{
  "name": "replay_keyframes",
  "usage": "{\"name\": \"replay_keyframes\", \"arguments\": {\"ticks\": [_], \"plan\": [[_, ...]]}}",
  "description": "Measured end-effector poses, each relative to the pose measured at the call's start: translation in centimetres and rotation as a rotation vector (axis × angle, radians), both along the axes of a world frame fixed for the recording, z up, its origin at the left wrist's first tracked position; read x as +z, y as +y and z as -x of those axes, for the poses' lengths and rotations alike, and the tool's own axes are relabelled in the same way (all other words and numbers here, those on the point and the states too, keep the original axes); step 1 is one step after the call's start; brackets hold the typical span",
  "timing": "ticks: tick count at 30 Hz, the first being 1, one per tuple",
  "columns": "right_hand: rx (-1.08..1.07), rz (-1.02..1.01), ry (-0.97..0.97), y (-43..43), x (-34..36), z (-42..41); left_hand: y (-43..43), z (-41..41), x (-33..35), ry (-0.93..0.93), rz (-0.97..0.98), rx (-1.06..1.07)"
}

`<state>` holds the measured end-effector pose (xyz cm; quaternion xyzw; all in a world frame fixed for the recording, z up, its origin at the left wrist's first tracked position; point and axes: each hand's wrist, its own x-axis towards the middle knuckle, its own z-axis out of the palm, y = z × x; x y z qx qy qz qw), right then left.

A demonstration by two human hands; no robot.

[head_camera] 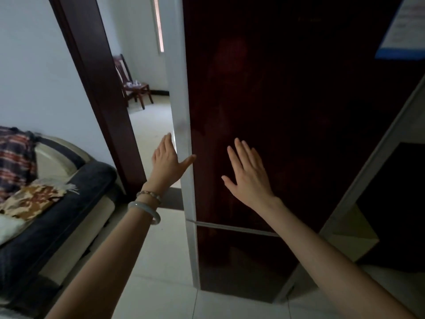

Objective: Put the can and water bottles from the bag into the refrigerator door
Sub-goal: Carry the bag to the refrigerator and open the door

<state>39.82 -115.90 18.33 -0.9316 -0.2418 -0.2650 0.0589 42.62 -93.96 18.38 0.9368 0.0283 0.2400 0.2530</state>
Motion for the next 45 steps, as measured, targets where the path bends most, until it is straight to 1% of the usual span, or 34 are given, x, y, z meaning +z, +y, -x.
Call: {"name": "replay_keyframes", "arguments": {"ticks": [3,6,11,14,31,37,42,45], "plan": [[0.021,0.089,-0.019,1.7,1.6,-2.0,0.1,-1.6,1.6,-0.006,0.061,-0.005],[0.005,0.159,-0.03,3.0,2.4,-3.3,0.5,-3.1,2.1,0.06,0.188,-0.043],[-0.049,0.196,0.012,3.6,2.4,-4.5,0.3,-3.5,2.0,0.143,0.424,-0.216],[-0.063,0.208,0.027,3.6,2.2,-4.6,0.4,-3.7,2.2,0.148,0.465,-0.232],[-0.109,0.166,0.145,3.6,0.9,-2.9,1.1,-2.9,2.4,0.182,0.393,-0.258],[-0.116,0.179,0.11,3.5,0.0,-0.8,1.6,-0.3,1.0,0.122,0.326,-0.286],[-0.108,0.123,0.127,4.0,0.0,1.9,1.8,2.4,0.2,0.064,0.273,-0.296],[-0.106,0.081,0.136,4.4,-0.4,3.6,1.6,4.5,-0.3,0.037,0.202,-0.273]]}}
